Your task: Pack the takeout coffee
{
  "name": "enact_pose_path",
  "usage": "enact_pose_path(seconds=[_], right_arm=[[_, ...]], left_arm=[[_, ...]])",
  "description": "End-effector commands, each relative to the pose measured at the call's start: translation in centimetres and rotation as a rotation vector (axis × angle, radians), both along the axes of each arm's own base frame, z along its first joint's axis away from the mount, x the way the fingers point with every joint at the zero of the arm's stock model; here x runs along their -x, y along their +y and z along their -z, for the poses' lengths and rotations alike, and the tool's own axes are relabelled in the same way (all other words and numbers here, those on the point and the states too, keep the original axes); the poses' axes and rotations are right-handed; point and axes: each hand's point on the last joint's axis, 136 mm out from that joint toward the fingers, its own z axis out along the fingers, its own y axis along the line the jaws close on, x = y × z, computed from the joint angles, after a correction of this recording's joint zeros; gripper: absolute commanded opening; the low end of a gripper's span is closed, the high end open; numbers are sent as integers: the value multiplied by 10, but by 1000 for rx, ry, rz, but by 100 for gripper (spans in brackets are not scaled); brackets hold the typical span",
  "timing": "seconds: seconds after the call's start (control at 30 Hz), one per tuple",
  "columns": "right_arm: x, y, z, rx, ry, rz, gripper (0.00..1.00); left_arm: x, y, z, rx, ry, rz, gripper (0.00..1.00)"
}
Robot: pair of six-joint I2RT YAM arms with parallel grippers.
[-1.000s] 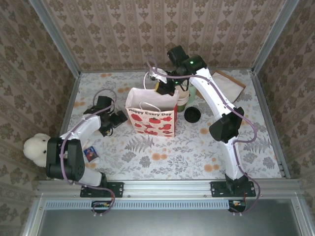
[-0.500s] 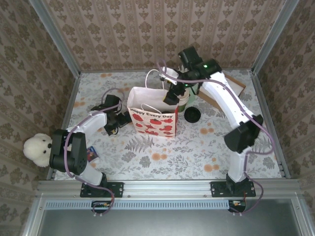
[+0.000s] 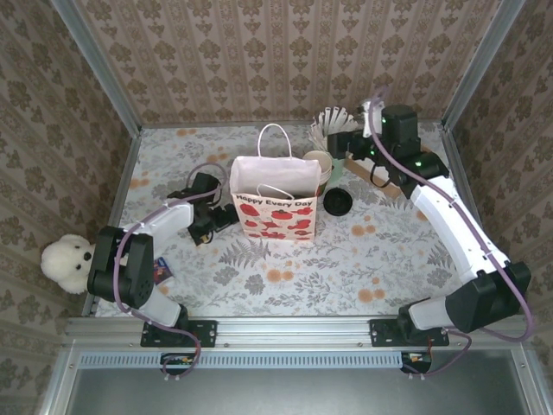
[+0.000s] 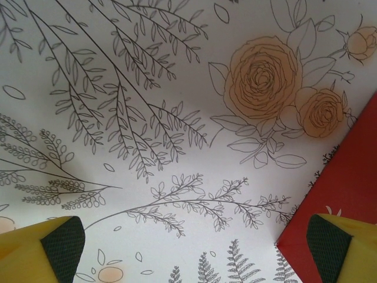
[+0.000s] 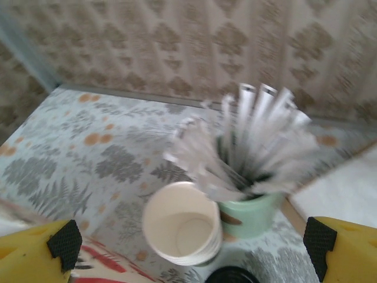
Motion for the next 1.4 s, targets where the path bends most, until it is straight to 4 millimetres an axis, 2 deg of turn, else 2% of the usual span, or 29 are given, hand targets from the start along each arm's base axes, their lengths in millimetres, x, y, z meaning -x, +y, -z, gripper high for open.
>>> enact_pose_path(seconds=[0.0,0.07,0.1,0.2,0.27,0.33,0.43,0.6,0.7,0.8,1.0,1.2,1.37], right_arm=[[-6,-24,-5,-143,10,178,99],[-8,-27,3,-162,65,191,98],[-13,-28,16,-159,117,211,96],[-17,-33,32,-163,249,278,91],[-21,-30,39,-185,306,294,79],[-27,-27,44,-220,318,302,72],[-35,-26,53,-250,341,334,71],[-51,-21,64,-327,365,373,70],[-61,-22,71,-370,368,419,64],[-73,-18,73,-412,353,425,55],[-88,-17,83,-462,350,468,47],[-95,-14,88,-468,361,462,41],[-96,-18,91,-435,356,473,30]], left_arm=[[1,-10,-3,24,4,-5,100],[-2,-17,-5,31,-6,7,100],[-4,-20,-5,39,-9,9,100],[-8,-30,-4,53,-9,26,100],[-9,-33,-5,52,-9,35,100],[-8,-33,-4,47,-5,36,100],[-5,-29,-6,47,-4,19,100],[-4,-35,-29,77,-56,34,100],[-1,-32,-35,69,-69,52,100],[-2,-16,-46,10,-89,53,100],[-6,7,-53,21,-151,-12,100],[-6,12,-46,24,-144,-24,100],[-11,12,-49,28,-145,-9,100]])
